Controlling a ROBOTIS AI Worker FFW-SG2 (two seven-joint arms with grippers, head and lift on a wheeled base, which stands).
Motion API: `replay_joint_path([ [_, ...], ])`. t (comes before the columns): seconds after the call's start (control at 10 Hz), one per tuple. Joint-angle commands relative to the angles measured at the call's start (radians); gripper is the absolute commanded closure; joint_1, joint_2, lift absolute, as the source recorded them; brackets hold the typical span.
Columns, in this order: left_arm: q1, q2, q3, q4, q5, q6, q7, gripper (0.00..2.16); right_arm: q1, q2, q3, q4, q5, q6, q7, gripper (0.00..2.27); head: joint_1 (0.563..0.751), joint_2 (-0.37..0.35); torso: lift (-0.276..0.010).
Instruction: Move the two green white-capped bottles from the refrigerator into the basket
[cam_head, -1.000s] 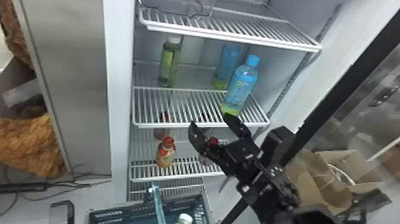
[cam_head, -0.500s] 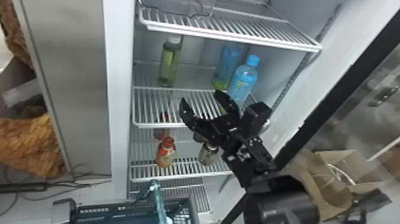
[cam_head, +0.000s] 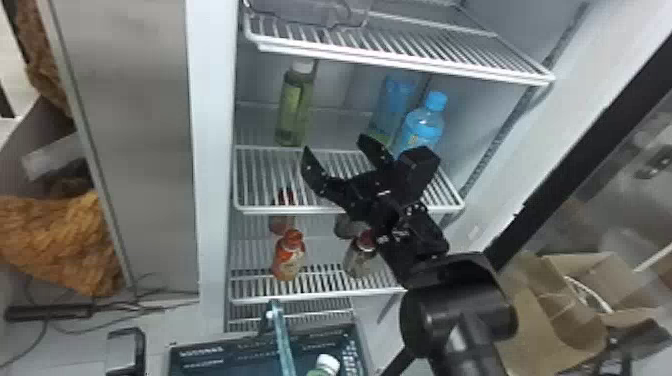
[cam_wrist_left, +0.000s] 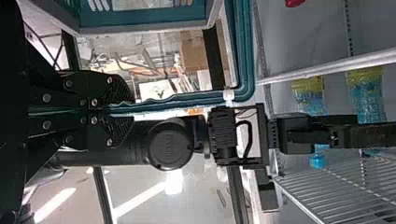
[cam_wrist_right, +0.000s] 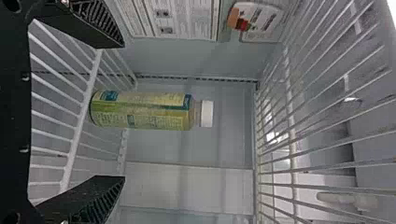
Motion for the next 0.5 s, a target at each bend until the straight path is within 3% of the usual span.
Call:
replay_joint_path([
  [0.0,-0.002,0.0,-0.002,0.002,0.0,0.004,0.0,1.16,-0.058,-0.001,0.003,0.075,-0.002,-0.013,-0.001,0.01,0.695,-0.313,-0.004],
  [0.4,-0.007,0.0,-0.002,0.004,-0.002,0.012,0.0,1.16,-0.183,-0.004,0.061,0.202,-0.034,-0.059,-0.012,0.0,0.695,-0.294,-0.004],
])
